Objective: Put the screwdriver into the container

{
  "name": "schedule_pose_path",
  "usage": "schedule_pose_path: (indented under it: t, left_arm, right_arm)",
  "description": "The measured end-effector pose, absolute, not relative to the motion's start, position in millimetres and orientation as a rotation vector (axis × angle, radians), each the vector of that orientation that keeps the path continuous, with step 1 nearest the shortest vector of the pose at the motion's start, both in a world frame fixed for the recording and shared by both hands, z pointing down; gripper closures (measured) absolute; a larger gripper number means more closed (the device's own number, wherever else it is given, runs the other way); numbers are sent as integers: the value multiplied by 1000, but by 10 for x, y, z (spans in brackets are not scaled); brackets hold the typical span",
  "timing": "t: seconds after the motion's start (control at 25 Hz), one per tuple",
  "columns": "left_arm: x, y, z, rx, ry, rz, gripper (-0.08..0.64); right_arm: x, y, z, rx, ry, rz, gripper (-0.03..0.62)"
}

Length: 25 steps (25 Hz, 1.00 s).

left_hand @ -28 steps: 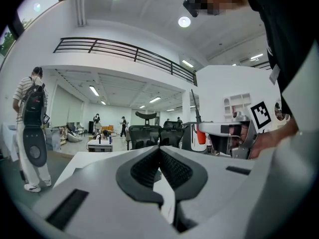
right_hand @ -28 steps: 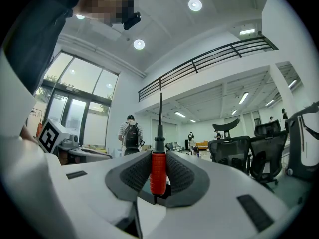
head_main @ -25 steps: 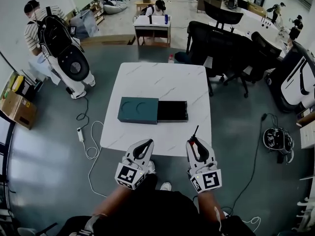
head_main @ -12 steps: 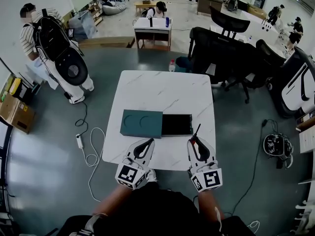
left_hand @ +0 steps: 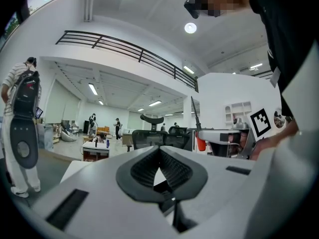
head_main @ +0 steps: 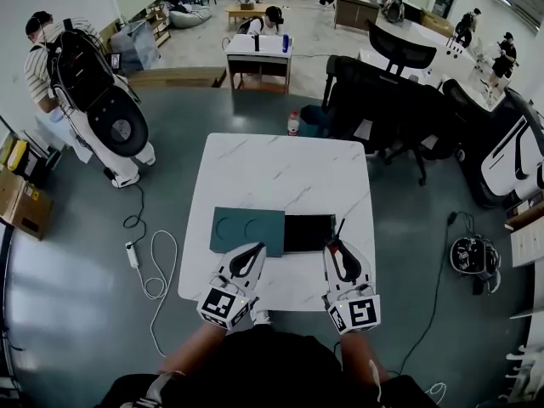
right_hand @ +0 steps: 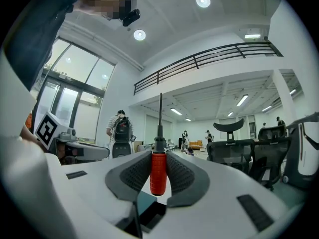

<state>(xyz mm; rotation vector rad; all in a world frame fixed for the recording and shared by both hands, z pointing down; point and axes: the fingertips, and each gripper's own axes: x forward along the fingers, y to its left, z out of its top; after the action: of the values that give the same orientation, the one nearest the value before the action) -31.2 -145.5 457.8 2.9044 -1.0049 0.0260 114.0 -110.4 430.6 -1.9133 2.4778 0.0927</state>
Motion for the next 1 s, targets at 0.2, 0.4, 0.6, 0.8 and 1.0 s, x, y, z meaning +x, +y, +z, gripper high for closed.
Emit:
schedule_pose_path:
  t: [0.2,0.4,0.6,0.8,1.0]
  left_arm:
    - [-340,-1632,4581,2916,-969,3,554]
    - [-352,-1691,4623,2935,-950,12,554]
    - [-309,-1718,4688,2941,-959,67,554]
    - [-266,-1765,4707,2904,-1026,70,555]
    - [-255,-1802,4730,2876,-1082,82,554]
  right_arm:
    - [1117,-1266,4327,-1953,2470,91,486]
    - [1133,-1381,4410,-1992,2509,144,488]
    - [1262,-1507,4639,-2054,2627,176,488]
    - [1327,-1572,4952,-2050,2818,207,488]
    - [1340,-1708,5297,-1983,2998,318,488]
